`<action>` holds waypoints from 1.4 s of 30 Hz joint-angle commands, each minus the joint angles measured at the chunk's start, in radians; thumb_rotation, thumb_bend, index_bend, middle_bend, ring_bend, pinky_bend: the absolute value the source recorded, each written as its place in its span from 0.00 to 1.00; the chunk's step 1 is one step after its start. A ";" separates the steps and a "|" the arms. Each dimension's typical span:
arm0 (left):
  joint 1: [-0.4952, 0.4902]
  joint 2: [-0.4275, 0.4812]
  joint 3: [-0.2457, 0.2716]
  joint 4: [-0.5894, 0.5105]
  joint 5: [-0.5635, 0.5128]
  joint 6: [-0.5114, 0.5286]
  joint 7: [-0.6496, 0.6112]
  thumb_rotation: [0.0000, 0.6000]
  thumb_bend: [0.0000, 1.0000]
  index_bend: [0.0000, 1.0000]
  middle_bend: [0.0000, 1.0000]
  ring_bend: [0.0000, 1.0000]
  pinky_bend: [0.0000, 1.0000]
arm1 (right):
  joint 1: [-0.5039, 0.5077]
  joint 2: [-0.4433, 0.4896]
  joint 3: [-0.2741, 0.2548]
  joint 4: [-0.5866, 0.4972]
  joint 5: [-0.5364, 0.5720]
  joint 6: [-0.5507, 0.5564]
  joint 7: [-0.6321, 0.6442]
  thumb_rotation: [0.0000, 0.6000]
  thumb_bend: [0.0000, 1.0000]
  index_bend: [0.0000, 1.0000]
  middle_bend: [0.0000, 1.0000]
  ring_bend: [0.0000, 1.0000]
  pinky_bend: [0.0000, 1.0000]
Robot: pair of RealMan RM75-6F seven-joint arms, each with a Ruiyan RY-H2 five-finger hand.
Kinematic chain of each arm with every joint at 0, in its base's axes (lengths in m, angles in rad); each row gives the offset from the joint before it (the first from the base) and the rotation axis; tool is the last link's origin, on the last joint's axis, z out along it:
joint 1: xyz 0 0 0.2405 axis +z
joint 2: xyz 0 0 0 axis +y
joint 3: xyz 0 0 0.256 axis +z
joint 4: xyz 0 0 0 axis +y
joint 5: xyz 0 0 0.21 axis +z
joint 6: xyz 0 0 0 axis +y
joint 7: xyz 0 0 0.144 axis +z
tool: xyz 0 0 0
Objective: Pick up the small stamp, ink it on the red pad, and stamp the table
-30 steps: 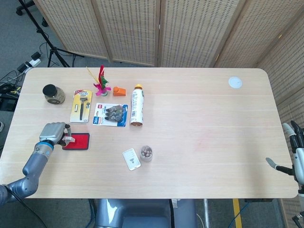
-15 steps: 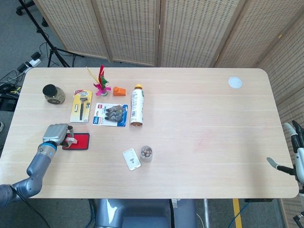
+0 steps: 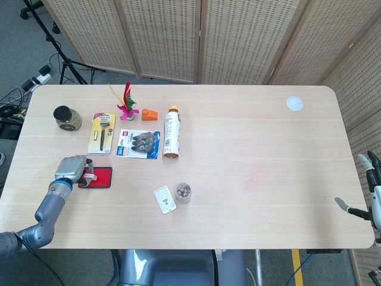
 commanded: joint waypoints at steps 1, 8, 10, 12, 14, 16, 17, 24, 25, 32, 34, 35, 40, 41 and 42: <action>-0.001 -0.003 0.002 0.003 -0.004 0.002 0.004 1.00 0.42 0.63 1.00 1.00 1.00 | 0.000 0.001 0.000 0.001 0.001 -0.001 0.001 1.00 0.00 0.00 0.00 0.00 0.00; 0.000 -0.019 0.009 0.024 -0.011 -0.009 0.004 1.00 0.42 0.63 1.00 1.00 1.00 | 0.001 0.000 -0.001 0.003 0.001 -0.005 0.002 1.00 0.00 0.00 0.00 0.00 0.00; 0.001 -0.027 0.009 0.036 -0.005 -0.011 0.000 1.00 0.42 0.63 1.00 1.00 1.00 | 0.001 0.001 0.000 0.002 0.001 -0.004 0.005 1.00 0.00 0.00 0.00 0.00 0.00; 0.002 -0.031 0.008 0.041 -0.001 -0.010 -0.001 1.00 0.42 0.63 1.00 1.00 1.00 | 0.001 0.001 0.000 0.002 0.002 -0.004 0.006 1.00 0.00 0.00 0.00 0.00 0.00; 0.002 -0.033 0.008 0.043 0.001 -0.008 -0.001 1.00 0.42 0.63 1.00 1.00 1.00 | 0.001 0.001 0.000 0.003 0.002 -0.005 0.008 1.00 0.00 0.00 0.00 0.00 0.00; 0.002 -0.035 0.010 0.045 -0.003 -0.009 0.002 1.00 0.42 0.63 1.00 1.00 1.00 | 0.001 0.001 0.000 0.004 0.002 -0.006 0.009 1.00 0.00 0.00 0.00 0.00 0.00; 0.002 -0.036 0.010 0.047 -0.005 -0.010 0.002 1.00 0.42 0.63 1.00 1.00 1.00 | 0.001 0.001 0.000 0.004 0.002 -0.006 0.009 1.00 0.00 0.00 0.00 0.00 0.00; 0.001 -0.041 0.011 0.060 -0.015 -0.014 0.006 1.00 0.42 0.63 1.00 1.00 1.00 | 0.001 0.001 0.000 0.004 0.003 -0.006 0.010 1.00 0.00 0.00 0.00 0.00 0.00; 0.001 -0.040 0.011 0.060 -0.016 -0.016 0.005 1.00 0.42 0.63 1.00 1.00 1.00 | 0.001 0.001 0.000 0.004 0.003 -0.006 0.010 1.00 0.00 0.00 0.00 0.00 0.00; 0.005 -0.011 -0.002 0.027 0.003 0.001 -0.008 1.00 0.42 0.63 1.00 1.00 1.00 | 0.001 0.001 0.000 0.003 0.001 -0.003 0.010 1.00 0.00 0.00 0.00 0.00 0.00; 0.008 0.012 -0.008 -0.003 0.013 0.011 -0.015 1.00 0.42 0.63 1.00 1.00 1.00 | 0.001 0.001 0.000 0.002 -0.001 -0.003 0.010 1.00 0.00 0.00 0.00 0.00 0.00; 0.010 0.029 -0.012 -0.025 0.019 0.017 -0.019 1.00 0.42 0.63 1.00 1.00 1.00 | 0.000 0.001 0.000 0.002 -0.001 -0.002 0.009 1.00 0.00 0.00 0.00 0.00 0.00; 0.016 0.104 -0.021 -0.116 0.046 0.046 -0.024 1.00 0.42 0.63 1.00 1.00 1.00 | 0.000 0.002 -0.001 0.000 -0.003 0.000 0.009 1.00 0.00 0.00 0.00 0.00 0.00; 0.018 0.118 -0.023 -0.134 0.052 0.051 -0.026 1.00 0.41 0.63 1.00 1.00 1.00 | -0.001 0.002 -0.001 0.000 -0.004 0.000 0.009 1.00 0.00 0.00 0.00 0.00 0.00; 0.021 0.138 -0.024 -0.160 0.064 0.059 -0.029 1.00 0.41 0.63 1.00 1.00 1.00 | -0.001 0.002 -0.001 -0.001 -0.004 0.001 0.009 1.00 0.00 0.00 0.00 0.00 0.00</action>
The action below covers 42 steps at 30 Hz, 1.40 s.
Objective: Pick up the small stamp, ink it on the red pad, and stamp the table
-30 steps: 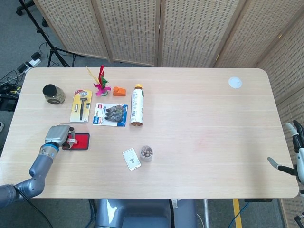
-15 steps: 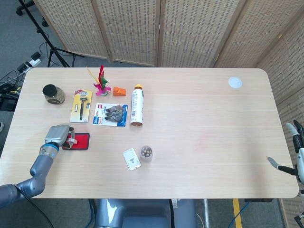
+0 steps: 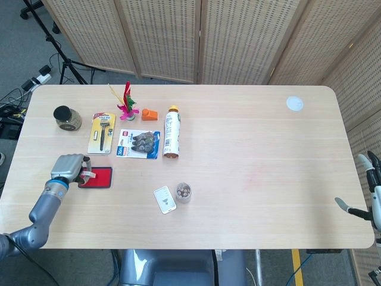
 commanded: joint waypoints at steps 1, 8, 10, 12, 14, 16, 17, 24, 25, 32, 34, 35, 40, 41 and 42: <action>0.011 0.064 -0.008 -0.080 0.037 0.028 -0.011 1.00 0.41 0.63 1.00 1.00 1.00 | 0.000 0.000 0.000 -0.001 -0.001 0.001 0.000 1.00 0.00 0.00 0.00 0.00 0.00; 0.034 0.103 0.029 -0.216 0.180 0.069 0.012 1.00 0.41 0.63 1.00 1.00 1.00 | -0.001 0.001 -0.002 -0.005 -0.005 0.004 -0.002 1.00 0.00 0.00 0.00 0.00 0.00; 0.038 0.084 0.038 -0.221 0.199 0.080 0.023 1.00 0.41 0.63 1.00 1.00 1.00 | -0.001 0.001 -0.002 -0.006 -0.005 0.003 -0.002 1.00 0.00 0.00 0.00 0.00 0.00; 0.038 0.066 0.044 -0.221 0.208 0.084 0.033 1.00 0.41 0.63 1.00 1.00 1.00 | -0.001 0.002 -0.002 -0.005 -0.005 0.002 -0.001 1.00 0.00 0.00 0.00 0.00 0.00; 0.037 0.047 0.049 -0.217 0.214 0.086 0.044 1.00 0.41 0.63 1.00 1.00 1.00 | 0.000 0.002 -0.001 -0.004 -0.003 0.001 0.001 1.00 0.00 0.00 0.00 0.00 0.00; 0.035 0.028 0.056 -0.211 0.217 0.090 0.060 1.00 0.41 0.63 1.00 1.00 1.00 | 0.000 0.002 -0.001 -0.003 -0.002 0.000 0.004 1.00 0.00 0.00 0.00 0.00 0.00; 0.034 0.019 0.058 -0.208 0.216 0.092 0.068 1.00 0.40 0.63 1.00 1.00 1.00 | 0.000 0.002 0.000 -0.003 -0.001 0.000 0.006 1.00 0.00 0.00 0.00 0.00 0.00; 0.021 -0.051 0.067 -0.181 0.180 0.103 0.125 1.00 0.40 0.63 1.00 1.00 1.00 | -0.001 0.006 0.002 -0.001 0.003 -0.001 0.016 1.00 0.00 0.00 0.00 0.00 0.00; 0.018 -0.061 0.070 -0.173 0.173 0.105 0.139 1.00 0.40 0.63 1.00 1.00 1.00 | 0.000 0.006 0.002 0.000 0.003 -0.002 0.016 1.00 0.00 0.00 0.00 0.00 0.00; 0.007 -0.097 0.074 -0.149 0.129 0.092 0.161 1.00 0.40 0.63 1.00 1.00 1.00 | -0.001 0.005 0.001 -0.001 0.002 0.000 0.014 1.00 0.00 0.00 0.00 0.00 0.00; 0.006 -0.105 0.075 -0.140 0.129 0.092 0.161 1.00 0.40 0.63 1.00 1.00 1.00 | -0.001 0.005 0.001 -0.002 0.002 0.000 0.014 1.00 0.00 0.00 0.00 0.00 0.00; 0.007 -0.108 0.075 -0.137 0.131 0.093 0.159 1.00 0.39 0.63 1.00 1.00 1.00 | -0.001 0.005 0.001 -0.002 0.002 0.000 0.013 1.00 0.00 0.00 0.00 0.00 0.00; 0.009 -0.113 0.076 -0.126 0.136 0.093 0.154 1.00 0.37 0.62 1.00 1.00 1.00 | -0.001 0.005 0.002 -0.002 0.003 0.000 0.012 1.00 0.00 0.00 0.00 0.00 0.00; 0.009 -0.113 0.076 -0.126 0.135 0.092 0.153 1.00 0.37 0.60 1.00 1.00 1.00 | -0.001 0.006 0.002 -0.002 0.003 0.000 0.012 1.00 0.00 0.00 0.00 0.00 0.00; 0.008 -0.113 0.076 -0.126 0.135 0.091 0.153 1.00 0.37 0.59 1.00 1.00 1.00 | -0.001 0.006 0.002 -0.002 0.003 0.000 0.012 1.00 0.00 0.00 0.00 0.00 0.00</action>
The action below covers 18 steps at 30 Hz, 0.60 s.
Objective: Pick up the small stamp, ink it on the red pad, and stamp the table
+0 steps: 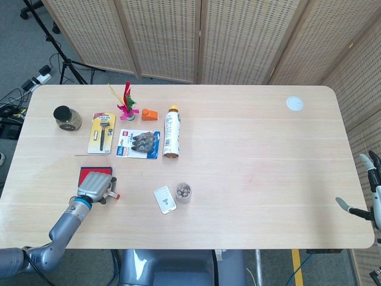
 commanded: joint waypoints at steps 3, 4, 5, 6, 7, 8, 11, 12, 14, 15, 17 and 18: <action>-0.001 -0.002 0.001 0.001 0.000 -0.002 0.001 1.00 0.35 0.55 1.00 1.00 1.00 | -0.001 0.000 0.000 0.000 0.000 0.001 0.001 1.00 0.00 0.00 0.00 0.00 0.00; -0.001 -0.004 0.001 0.002 -0.001 -0.002 0.000 1.00 0.34 0.55 1.00 1.00 1.00 | -0.001 0.001 0.000 0.000 0.000 0.001 0.001 1.00 0.00 0.00 0.00 0.00 0.00; -0.001 -0.006 0.002 0.003 -0.001 -0.002 0.001 1.00 0.33 0.55 1.00 1.00 1.00 | -0.001 0.001 0.000 0.000 0.000 0.001 0.002 1.00 0.00 0.00 0.00 0.00 0.00; -0.002 -0.008 0.003 0.006 -0.001 -0.002 0.003 1.00 0.33 0.55 1.00 1.00 1.00 | -0.001 0.001 0.001 0.000 0.000 0.002 0.003 1.00 0.00 0.00 0.00 0.00 0.00; -0.002 -0.011 0.003 0.008 -0.002 -0.001 0.006 1.00 0.33 0.55 1.00 1.00 1.00 | -0.001 0.001 0.001 0.001 0.001 0.002 0.004 1.00 0.00 0.00 0.00 0.00 0.00; -0.003 -0.012 0.003 0.008 -0.004 -0.001 0.007 1.00 0.33 0.55 1.00 1.00 1.00 | -0.001 0.001 0.001 0.001 0.001 0.002 0.005 1.00 0.00 0.00 0.00 0.00 0.00; -0.004 -0.014 0.004 0.009 -0.005 0.001 0.011 1.00 0.33 0.54 1.00 1.00 1.00 | -0.001 0.002 0.002 0.001 0.002 0.002 0.007 1.00 0.00 0.00 0.00 0.00 0.00; -0.004 -0.014 0.004 0.008 -0.006 0.001 0.011 1.00 0.33 0.54 1.00 1.00 1.00 | -0.001 0.002 0.002 0.002 0.002 0.002 0.007 1.00 0.00 0.00 0.00 0.00 0.00; -0.004 -0.013 0.006 0.007 -0.005 0.002 0.013 1.00 0.33 0.52 1.00 1.00 1.00 | -0.001 0.002 0.002 0.001 0.001 0.002 0.008 1.00 0.00 0.00 0.00 0.00 0.00; -0.004 -0.013 0.007 0.006 -0.005 0.002 0.014 1.00 0.32 0.51 1.00 1.00 1.00 | -0.001 0.002 0.002 0.001 0.001 0.002 0.008 1.00 0.00 0.00 0.00 0.00 0.00; -0.004 -0.013 0.008 0.006 -0.004 0.002 0.016 1.00 0.31 0.49 1.00 1.00 1.00 | -0.001 0.003 0.002 0.001 0.001 0.002 0.008 1.00 0.00 0.00 0.00 0.00 0.00; -0.004 -0.012 0.009 0.007 -0.003 0.003 0.016 1.00 0.31 0.48 1.00 1.00 1.00 | -0.001 0.003 0.002 0.001 0.001 0.002 0.009 1.00 0.00 0.00 0.00 0.00 0.00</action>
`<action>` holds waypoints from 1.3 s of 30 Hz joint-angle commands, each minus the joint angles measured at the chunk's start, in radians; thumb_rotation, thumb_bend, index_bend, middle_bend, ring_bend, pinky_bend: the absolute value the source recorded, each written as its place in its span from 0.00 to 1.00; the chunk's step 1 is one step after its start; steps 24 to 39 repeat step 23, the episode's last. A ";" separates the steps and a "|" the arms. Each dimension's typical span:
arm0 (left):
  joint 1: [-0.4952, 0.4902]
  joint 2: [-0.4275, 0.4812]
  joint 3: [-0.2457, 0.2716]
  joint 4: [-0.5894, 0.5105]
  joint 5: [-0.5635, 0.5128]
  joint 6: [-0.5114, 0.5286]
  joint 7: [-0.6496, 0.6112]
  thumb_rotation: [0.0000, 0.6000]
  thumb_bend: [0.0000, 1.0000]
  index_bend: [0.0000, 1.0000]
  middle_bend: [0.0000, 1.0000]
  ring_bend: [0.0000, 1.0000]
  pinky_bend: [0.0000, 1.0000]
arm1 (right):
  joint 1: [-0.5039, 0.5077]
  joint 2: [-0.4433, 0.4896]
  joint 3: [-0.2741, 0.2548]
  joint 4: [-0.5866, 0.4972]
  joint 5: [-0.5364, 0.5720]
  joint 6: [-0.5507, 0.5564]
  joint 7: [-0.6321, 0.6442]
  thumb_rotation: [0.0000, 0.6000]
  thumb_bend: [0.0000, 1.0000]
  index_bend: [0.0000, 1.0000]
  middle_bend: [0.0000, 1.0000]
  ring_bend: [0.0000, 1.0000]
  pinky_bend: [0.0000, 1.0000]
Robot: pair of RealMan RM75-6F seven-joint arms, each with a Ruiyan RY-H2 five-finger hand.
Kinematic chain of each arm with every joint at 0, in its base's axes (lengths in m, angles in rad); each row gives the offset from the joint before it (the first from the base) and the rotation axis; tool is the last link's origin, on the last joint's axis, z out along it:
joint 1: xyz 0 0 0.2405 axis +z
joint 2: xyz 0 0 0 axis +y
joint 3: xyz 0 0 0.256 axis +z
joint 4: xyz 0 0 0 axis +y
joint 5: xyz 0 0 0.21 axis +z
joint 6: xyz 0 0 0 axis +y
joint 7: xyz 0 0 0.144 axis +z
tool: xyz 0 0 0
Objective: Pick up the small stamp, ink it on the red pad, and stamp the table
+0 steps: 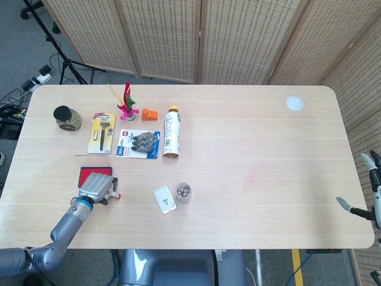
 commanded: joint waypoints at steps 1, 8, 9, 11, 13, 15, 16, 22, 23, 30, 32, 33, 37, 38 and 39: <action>0.000 0.001 0.000 0.001 0.002 0.000 0.000 1.00 0.29 0.47 1.00 1.00 1.00 | 0.000 0.000 0.000 0.000 0.000 0.000 0.000 1.00 0.00 0.00 0.00 0.00 0.00; 0.007 0.034 -0.003 -0.032 0.035 0.004 -0.025 1.00 0.27 0.39 1.00 1.00 1.00 | -0.001 0.002 0.001 -0.001 0.001 0.002 0.002 1.00 0.00 0.00 0.00 0.00 0.00; 0.009 0.044 -0.004 -0.042 0.044 0.007 -0.030 1.00 0.26 0.39 1.00 1.00 1.00 | -0.002 0.002 0.001 -0.001 0.001 0.002 0.003 1.00 0.00 0.00 0.00 0.00 0.00; 0.020 0.083 -0.009 -0.081 0.081 0.024 -0.055 1.00 0.25 0.37 1.00 1.00 1.00 | -0.002 0.002 0.001 0.000 0.002 0.003 0.004 1.00 0.00 0.00 0.00 0.00 0.00; 0.039 0.122 -0.013 -0.114 0.136 0.048 -0.094 1.00 0.23 0.34 0.96 0.98 1.00 | -0.002 0.002 0.002 0.001 0.002 0.003 0.004 1.00 0.00 0.00 0.00 0.00 0.00; 0.070 0.161 -0.019 -0.143 0.215 0.092 -0.152 1.00 0.18 0.27 0.82 0.86 0.92 | -0.002 0.003 0.002 0.001 0.001 0.003 0.004 1.00 0.00 0.00 0.00 0.00 0.00; 0.095 0.187 -0.018 -0.159 0.267 0.126 -0.192 1.00 0.16 0.20 0.65 0.69 0.80 | -0.002 0.002 0.001 0.000 0.001 0.003 0.003 1.00 0.00 0.00 0.00 0.00 0.00; 0.254 0.219 -0.007 -0.093 0.501 0.386 -0.363 1.00 0.04 0.00 0.00 0.00 0.06 | -0.002 -0.001 -0.001 -0.005 -0.005 0.008 -0.011 1.00 0.00 0.00 0.00 0.00 0.00; 0.271 0.213 -0.010 -0.079 0.509 0.413 -0.377 1.00 0.03 0.00 0.00 0.00 0.02 | -0.002 -0.001 -0.001 -0.005 -0.006 0.008 -0.012 1.00 0.00 0.00 0.00 0.00 0.00; 0.271 0.213 -0.010 -0.079 0.509 0.413 -0.377 1.00 0.03 0.00 0.00 0.00 0.02 | -0.002 -0.001 -0.001 -0.005 -0.006 0.008 -0.012 1.00 0.00 0.00 0.00 0.00 0.00; 0.271 0.213 -0.010 -0.079 0.509 0.413 -0.377 1.00 0.03 0.00 0.00 0.00 0.02 | -0.002 -0.001 -0.001 -0.005 -0.006 0.008 -0.012 1.00 0.00 0.00 0.00 0.00 0.00; 0.271 0.213 -0.010 -0.079 0.509 0.413 -0.377 1.00 0.03 0.00 0.00 0.00 0.02 | -0.002 -0.001 -0.001 -0.005 -0.006 0.008 -0.012 1.00 0.00 0.00 0.00 0.00 0.00; 0.271 0.213 -0.010 -0.079 0.509 0.413 -0.377 1.00 0.03 0.00 0.00 0.00 0.02 | -0.002 -0.001 -0.001 -0.005 -0.006 0.008 -0.012 1.00 0.00 0.00 0.00 0.00 0.00; 0.271 0.213 -0.010 -0.079 0.509 0.413 -0.377 1.00 0.03 0.00 0.00 0.00 0.02 | -0.002 -0.001 -0.001 -0.005 -0.006 0.008 -0.012 1.00 0.00 0.00 0.00 0.00 0.00; 0.271 0.213 -0.010 -0.079 0.509 0.413 -0.377 1.00 0.03 0.00 0.00 0.00 0.02 | -0.002 -0.001 -0.001 -0.005 -0.006 0.008 -0.012 1.00 0.00 0.00 0.00 0.00 0.00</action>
